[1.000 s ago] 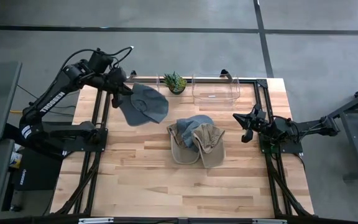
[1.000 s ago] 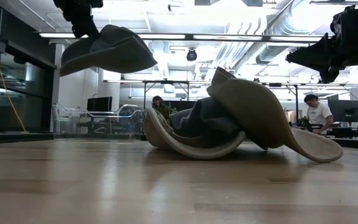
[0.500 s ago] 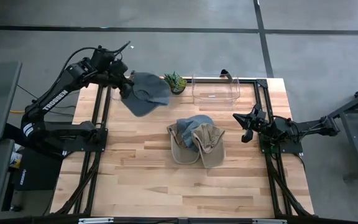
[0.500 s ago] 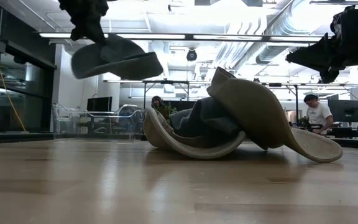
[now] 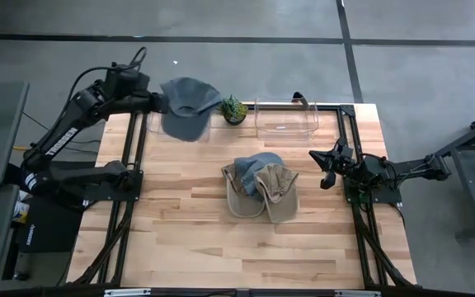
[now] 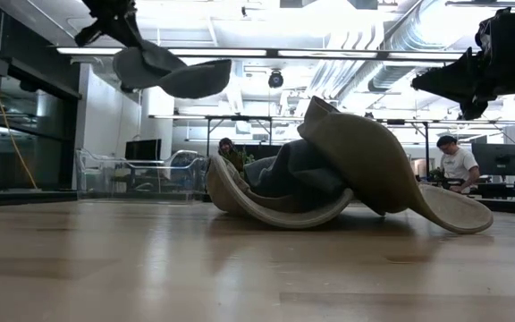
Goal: Pick & Place hat
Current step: Put the left gray cap into the left transparent bin
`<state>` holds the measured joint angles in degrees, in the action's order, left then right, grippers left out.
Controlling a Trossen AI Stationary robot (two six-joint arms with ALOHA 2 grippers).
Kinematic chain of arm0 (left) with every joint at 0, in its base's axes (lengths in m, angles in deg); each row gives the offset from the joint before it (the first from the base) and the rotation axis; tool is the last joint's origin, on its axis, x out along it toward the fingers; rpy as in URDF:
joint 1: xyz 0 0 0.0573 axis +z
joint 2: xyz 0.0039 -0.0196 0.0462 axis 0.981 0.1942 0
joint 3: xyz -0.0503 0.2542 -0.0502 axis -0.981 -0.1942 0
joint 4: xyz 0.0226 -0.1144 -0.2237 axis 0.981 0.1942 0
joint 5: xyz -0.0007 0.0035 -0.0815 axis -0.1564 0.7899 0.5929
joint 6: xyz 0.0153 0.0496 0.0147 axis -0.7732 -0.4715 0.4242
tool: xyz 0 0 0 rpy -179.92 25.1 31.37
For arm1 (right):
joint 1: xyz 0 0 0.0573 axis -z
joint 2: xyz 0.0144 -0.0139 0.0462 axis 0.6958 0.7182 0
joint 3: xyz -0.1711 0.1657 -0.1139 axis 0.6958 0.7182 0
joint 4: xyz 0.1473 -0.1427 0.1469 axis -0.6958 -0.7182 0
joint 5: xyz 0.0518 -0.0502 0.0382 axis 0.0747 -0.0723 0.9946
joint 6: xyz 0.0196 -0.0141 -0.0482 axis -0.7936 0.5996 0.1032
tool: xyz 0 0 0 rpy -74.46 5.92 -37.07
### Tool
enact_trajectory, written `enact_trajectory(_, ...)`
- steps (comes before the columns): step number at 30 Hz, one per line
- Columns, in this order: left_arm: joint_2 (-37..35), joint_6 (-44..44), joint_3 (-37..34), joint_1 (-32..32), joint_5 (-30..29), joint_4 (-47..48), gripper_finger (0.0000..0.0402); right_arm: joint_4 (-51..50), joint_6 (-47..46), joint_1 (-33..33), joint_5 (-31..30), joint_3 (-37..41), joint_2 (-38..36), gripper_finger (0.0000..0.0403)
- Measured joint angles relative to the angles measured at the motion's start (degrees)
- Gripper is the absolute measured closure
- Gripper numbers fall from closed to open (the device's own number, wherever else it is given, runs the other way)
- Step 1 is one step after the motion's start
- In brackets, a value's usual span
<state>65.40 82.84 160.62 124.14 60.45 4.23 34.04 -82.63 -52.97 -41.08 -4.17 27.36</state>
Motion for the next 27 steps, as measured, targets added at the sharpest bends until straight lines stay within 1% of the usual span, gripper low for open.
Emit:
enact_trajectory(5,-2.7,8.5,0.0,0.0,-3.4,0.9,0.0402,0.0,0.0,0.0,0.0,0.0,0.0,0.0402)
enact_trajectory(10,-4.8,14.8,-0.2,0.0,-7.7,3.2,0.0402,0.0,0.0,0.0,0.0,0.0,0.0,0.0402)
enact_trajectory(12,-6.3,17.0,-2.1,0.0,-8.7,1.9,0.0402,0.0,0.0,0.0,0.0,0.0,0.0,0.0402)
enact_trajectory(14,-8.3,19.7,-5.9,0.0,-8.8,0.1,0.0402,0.0,0.0,0.0,0.0,0.0,0.0,0.0402)
enact_trajectory(18,-14.2,28.0,-16.4,0.0,-9.4,-6.5,0.0402,0.0,0.0,0.0,0.0,0.0,0.0,0.0402)
enact_trajectory(23,-22.0,42.5,-29.2,0.0,-14.5,-18.3,0.0402,0.0,0.0,0.0,0.0,0.0,0.0,0.0402)
enact_trajectory(27,-25.0,50.5,-34.5,0.0,-18.7,-23.1,0.0401,0.0,0.0,0.0,0.0,0.0,0.0,0.0402)
